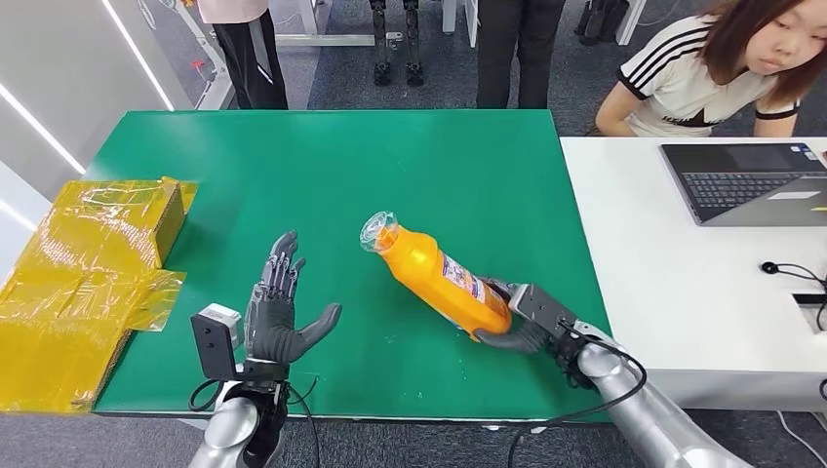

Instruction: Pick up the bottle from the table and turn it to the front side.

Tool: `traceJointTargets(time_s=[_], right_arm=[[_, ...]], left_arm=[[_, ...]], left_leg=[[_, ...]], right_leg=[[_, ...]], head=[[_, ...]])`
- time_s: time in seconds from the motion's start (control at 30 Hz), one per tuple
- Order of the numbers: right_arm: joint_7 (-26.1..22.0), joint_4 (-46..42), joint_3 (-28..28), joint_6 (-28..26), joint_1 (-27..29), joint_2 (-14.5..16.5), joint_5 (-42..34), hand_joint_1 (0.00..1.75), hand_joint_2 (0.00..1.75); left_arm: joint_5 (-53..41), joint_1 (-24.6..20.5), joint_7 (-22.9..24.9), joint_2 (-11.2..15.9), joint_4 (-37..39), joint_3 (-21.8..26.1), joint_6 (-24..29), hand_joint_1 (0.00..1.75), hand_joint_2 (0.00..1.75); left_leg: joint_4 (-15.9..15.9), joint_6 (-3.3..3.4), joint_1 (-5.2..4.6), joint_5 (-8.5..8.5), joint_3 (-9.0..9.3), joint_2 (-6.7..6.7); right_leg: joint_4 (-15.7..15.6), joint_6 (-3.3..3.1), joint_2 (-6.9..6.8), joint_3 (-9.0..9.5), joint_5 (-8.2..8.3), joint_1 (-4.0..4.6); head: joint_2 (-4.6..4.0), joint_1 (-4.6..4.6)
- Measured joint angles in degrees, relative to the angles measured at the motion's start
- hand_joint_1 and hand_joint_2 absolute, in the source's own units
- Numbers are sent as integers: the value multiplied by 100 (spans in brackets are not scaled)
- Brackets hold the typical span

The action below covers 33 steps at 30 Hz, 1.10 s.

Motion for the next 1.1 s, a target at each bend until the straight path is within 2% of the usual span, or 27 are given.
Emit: traceJointTargets(time_s=[0.13,0.27,0.4,0.5,0.6,0.73,0.9,1.1], right_arm=[[-16,-697,-533,-382,670,9,-130,175,175],[-31,-1562,-1148,-529,1420,99,-175,175,175],[-34,-2030,-1483,-531,1767,193,-151,175,175],[-105,-2235,-1694,-498,1882,376,-58,175,175],[-187,-2260,-1766,-457,1756,665,159,175,175],[-255,-2024,-1668,-405,1197,1141,281,175,175],[-126,-1612,-1268,-419,487,1686,411,175,175],[-69,-1372,-993,-465,213,1963,427,175,175]], left_arm=[[23,35,-6,26,0,15,32,0,175],[15,81,-11,57,0,40,33,0,175],[1,86,-24,61,0,42,-8,0,175],[35,47,-10,60,5,41,-279,0,175],[313,-245,201,43,61,33,-948,0,175],[814,-979,630,-77,227,-2,-1737,0,175],[1345,-1717,1075,-203,364,-115,-2230,0,175],[1578,-1945,1173,-237,458,-215,-2391,0,175]], left_leg=[[0,0,0,0,-1,-6],[-1,0,0,0,-5,-10],[-1,0,0,-1,-3,-7],[-1,0,0,1,-3,-4],[-1,-3,1,7,-2,5],[-1,-8,3,30,-1,9],[-1,-15,6,42,0,10],[-1,-15,6,40,-4,6]], right_leg=[[-1,1,-10,1,-2,0],[0,1,-12,1,-3,0],[-1,1,-9,0,-3,0],[0,0,-9,0,-2,0],[3,-6,-1,-3,6,0],[5,-11,6,-6,22,2],[7,-15,9,-7,31,5],[6,-14,6,-8,29,6]], head=[[0,1],[0,0],[0,0],[0,1],[0,1],[0,-1],[0,-1],[0,0]])
